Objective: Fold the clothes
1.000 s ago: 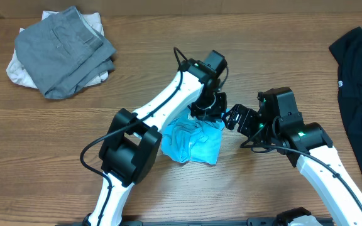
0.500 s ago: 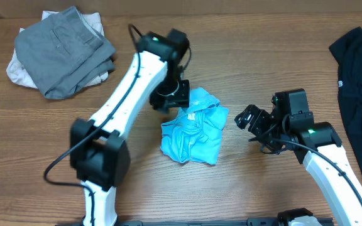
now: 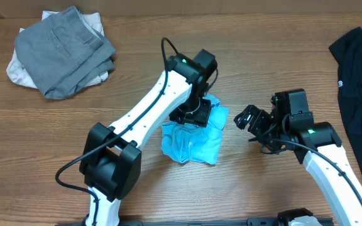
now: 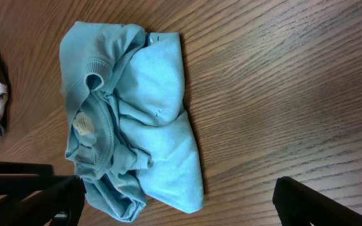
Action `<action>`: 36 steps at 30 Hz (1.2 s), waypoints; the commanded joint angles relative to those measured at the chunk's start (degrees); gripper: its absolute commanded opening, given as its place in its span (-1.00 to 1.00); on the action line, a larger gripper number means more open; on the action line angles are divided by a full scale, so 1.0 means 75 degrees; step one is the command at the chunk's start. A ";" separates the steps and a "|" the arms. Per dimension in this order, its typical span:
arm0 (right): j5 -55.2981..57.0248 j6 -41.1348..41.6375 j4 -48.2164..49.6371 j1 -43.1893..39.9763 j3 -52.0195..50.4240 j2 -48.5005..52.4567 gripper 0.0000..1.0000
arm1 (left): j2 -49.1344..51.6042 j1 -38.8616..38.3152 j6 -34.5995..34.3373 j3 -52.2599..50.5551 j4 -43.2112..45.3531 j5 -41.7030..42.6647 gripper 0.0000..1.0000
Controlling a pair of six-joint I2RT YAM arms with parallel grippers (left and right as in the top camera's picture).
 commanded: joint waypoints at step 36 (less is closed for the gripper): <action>-0.0047 -0.0047 0.0137 -0.0029 0.0026 -0.0015 1.00 | 0.0015 -0.0105 0.0259 0.0184 -0.0163 -0.0079 -0.92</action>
